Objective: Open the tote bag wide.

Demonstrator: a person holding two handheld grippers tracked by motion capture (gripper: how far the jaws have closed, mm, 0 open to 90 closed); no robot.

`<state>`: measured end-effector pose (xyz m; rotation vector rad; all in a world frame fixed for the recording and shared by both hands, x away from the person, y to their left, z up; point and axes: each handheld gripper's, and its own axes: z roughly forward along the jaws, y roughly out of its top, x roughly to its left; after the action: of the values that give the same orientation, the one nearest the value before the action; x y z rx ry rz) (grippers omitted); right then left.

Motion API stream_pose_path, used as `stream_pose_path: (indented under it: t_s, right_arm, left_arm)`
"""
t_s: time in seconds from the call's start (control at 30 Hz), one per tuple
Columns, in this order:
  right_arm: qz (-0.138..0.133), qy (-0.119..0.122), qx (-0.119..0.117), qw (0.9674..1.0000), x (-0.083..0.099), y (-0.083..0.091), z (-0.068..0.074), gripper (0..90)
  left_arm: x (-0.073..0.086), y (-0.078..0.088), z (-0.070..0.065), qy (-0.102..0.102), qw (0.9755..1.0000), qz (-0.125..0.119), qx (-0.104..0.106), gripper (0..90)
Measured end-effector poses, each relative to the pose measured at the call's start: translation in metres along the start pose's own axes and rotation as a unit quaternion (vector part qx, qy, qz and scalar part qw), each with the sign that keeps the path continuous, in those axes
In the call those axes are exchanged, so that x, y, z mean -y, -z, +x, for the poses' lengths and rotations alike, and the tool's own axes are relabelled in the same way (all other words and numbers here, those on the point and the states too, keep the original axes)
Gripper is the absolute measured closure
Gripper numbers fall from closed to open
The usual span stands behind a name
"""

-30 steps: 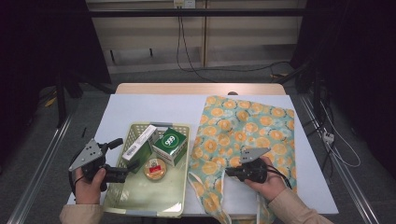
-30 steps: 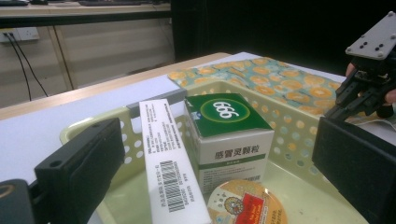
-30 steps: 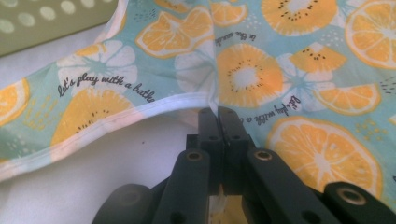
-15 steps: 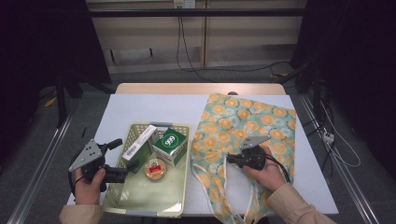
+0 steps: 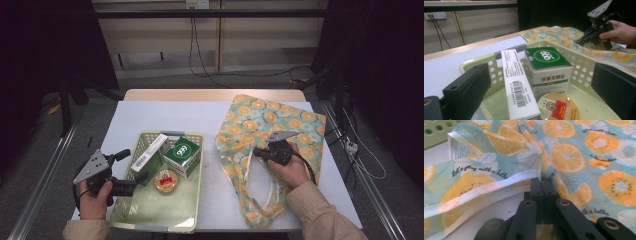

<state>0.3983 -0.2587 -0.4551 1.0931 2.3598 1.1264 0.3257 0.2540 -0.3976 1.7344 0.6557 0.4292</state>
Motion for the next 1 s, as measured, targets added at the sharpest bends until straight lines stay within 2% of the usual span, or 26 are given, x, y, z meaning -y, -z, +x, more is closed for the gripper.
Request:
stream_pose_path:
  t_s: [0.1, 0.2, 0.3, 0.4, 0.5, 0.57, 0.63, 0.7, 0.73, 0.8, 0.9, 0.97, 1.0]
  right_arm:
    - [0.001, -0.010, 0.013, 0.9999, -0.004, -0.005, -0.005, 90.0]
    - [0.007, -0.012, 0.012, 0.9998, -0.008, -0.014, -0.009, 90.0]
    - [0.008, -0.018, 0.001, 0.9998, -0.011, -0.019, -0.010, 90.0]
    - [0.011, -0.006, -0.013, 0.9998, -0.014, -0.022, -0.002, 90.0]
    - [0.016, -0.003, -0.033, 0.9993, -0.016, -0.026, 0.006, 90.0]
    - [0.027, 0.015, -0.036, 0.9989, -0.017, -0.027, 0.016, 89.9]
    - [0.029, 0.015, -0.040, 0.9986, -0.016, -0.027, 0.024, 85.0]
    - [0.023, 0.020, -0.043, 0.9986, -0.015, -0.024, 0.029, 70.1]
    - [0.022, 0.026, -0.036, 0.9988, -0.015, -0.022, 0.031, 61.7]
    - [0.028, 0.031, -0.031, 0.9986, -0.014, -0.018, 0.033, 52.8]
    - [0.051, 0.046, -0.024, 0.9974, -0.008, -0.013, 0.035, 46.3]
    - [0.046, 0.047, -0.025, 0.9975, -0.003, -0.009, 0.035, 47.8]
    - [0.042, 0.043, -0.025, 0.9979, -0.001, -0.008, 0.034, 53.8]
  left_arm:
    - [0.000, -0.001, 0.000, 0.001, 1.0000, 0.002, -0.001, 2.0]
    - [0.000, -0.001, 0.001, 0.001, 1.0000, 0.001, -0.001, 2.0]
    - [0.001, 0.000, 0.001, 0.000, 1.0000, 0.003, 0.000, 2.0]
    - [0.001, -0.001, 0.001, 0.002, 1.0000, 0.004, 0.000, 2.0]
    - [0.001, -0.001, 0.001, 0.001, 1.0000, 0.004, 0.000, 2.0]
    - [0.001, -0.001, 0.000, 0.002, 1.0000, 0.003, 0.000, 2.0]
    - [0.001, 0.000, 0.000, 0.001, 1.0000, 0.003, 0.000, 2.0]
    - [0.001, 0.000, 0.000, 0.002, 1.0000, 0.003, 0.001, 2.0]
    - [0.001, 0.000, 0.000, 0.001, 1.0000, 0.003, 0.001, 2.0]
    - [0.001, 0.000, 0.000, 0.001, 1.0000, 0.004, 0.000, 2.0]
    - [0.001, 0.001, 0.000, 0.002, 1.0000, 0.003, -0.001, 2.0]
    - [0.001, 0.001, 0.000, 0.002, 1.0000, 0.004, 0.000, 2.0]
    - [0.002, 0.000, 0.000, 0.003, 1.0000, 0.004, -0.001, 2.0]
